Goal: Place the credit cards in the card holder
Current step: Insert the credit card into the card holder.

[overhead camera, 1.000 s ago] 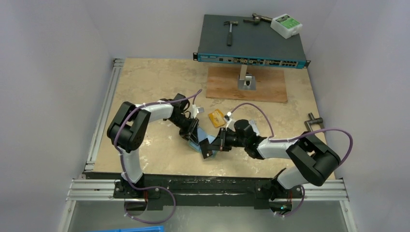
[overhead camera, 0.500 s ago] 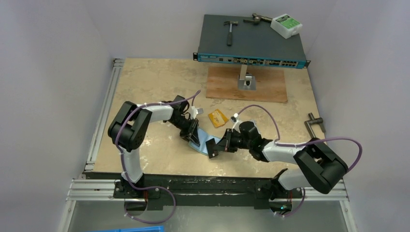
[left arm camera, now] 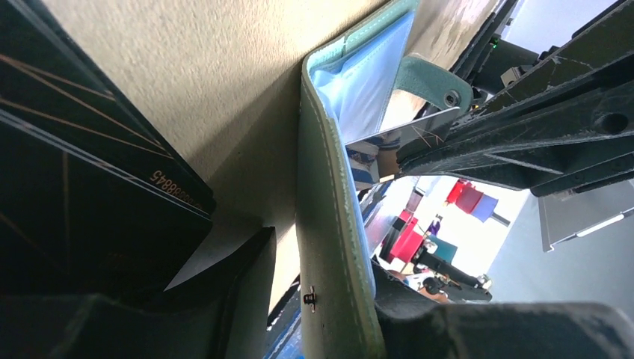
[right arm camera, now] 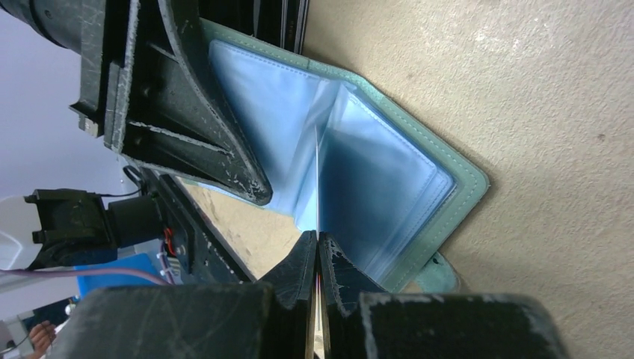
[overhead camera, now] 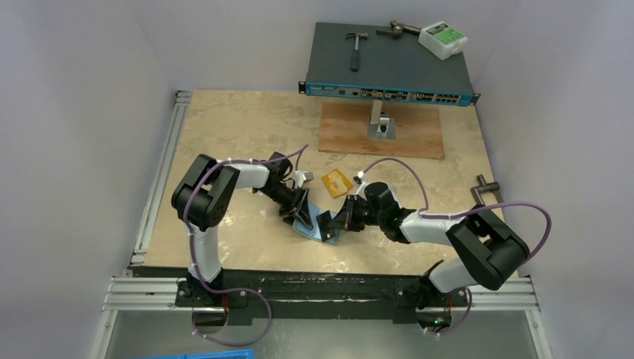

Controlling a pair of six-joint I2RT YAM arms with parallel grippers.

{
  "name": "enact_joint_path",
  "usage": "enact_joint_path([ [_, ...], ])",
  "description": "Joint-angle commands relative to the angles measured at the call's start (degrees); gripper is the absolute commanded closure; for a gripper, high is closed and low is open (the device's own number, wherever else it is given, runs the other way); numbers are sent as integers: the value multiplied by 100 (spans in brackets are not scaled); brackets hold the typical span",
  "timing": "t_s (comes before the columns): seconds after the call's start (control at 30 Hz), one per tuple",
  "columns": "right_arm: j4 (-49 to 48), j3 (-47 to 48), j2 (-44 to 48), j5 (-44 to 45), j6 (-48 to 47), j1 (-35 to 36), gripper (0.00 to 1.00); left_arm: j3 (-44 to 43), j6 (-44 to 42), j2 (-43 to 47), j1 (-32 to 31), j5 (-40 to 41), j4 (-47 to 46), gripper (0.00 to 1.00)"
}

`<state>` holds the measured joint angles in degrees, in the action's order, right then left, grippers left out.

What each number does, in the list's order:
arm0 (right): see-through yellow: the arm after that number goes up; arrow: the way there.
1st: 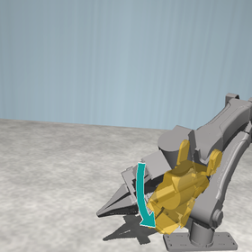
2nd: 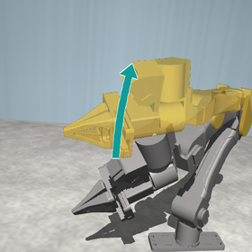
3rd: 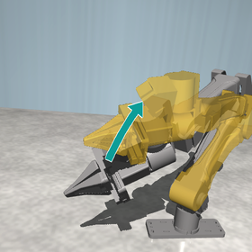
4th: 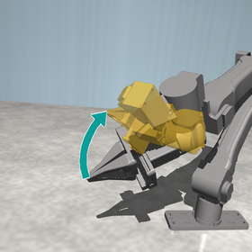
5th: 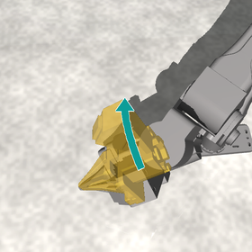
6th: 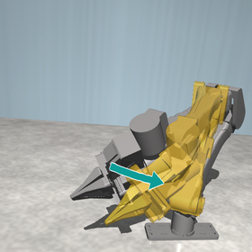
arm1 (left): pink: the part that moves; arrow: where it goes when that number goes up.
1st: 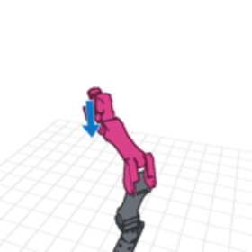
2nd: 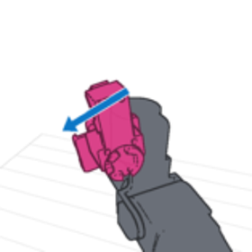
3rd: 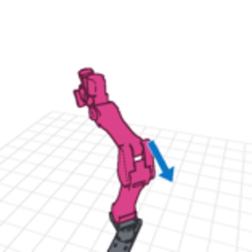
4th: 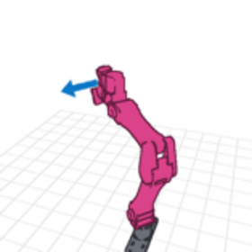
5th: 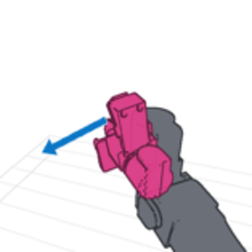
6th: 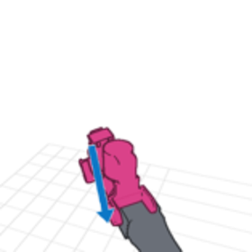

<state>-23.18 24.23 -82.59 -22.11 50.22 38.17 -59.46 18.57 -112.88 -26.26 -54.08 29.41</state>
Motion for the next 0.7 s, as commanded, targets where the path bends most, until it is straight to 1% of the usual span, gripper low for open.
enact_joint_path([
  [0.0, 235, 102, -32, -22, -292, -12, 100, -98, 104, 346, 32, 89, -178, 65],
  [0.2, 481, -140, 98, 110, -453, -13, 100, -395, 42, 508, 76, 425, -141, 65],
  [0.4, 552, -286, 214, 85, -538, -13, 100, -782, -141, 296, 212, 786, 55, 67],
  [0.47, 551, -319, 253, 38, -556, -15, 100, -836, -241, 293, 219, 908, 93, 69],
  [0.67, 515, -414, 307, 13, -559, -18, 100, -818, -710, 276, 173, 1374, 378, 78],
])
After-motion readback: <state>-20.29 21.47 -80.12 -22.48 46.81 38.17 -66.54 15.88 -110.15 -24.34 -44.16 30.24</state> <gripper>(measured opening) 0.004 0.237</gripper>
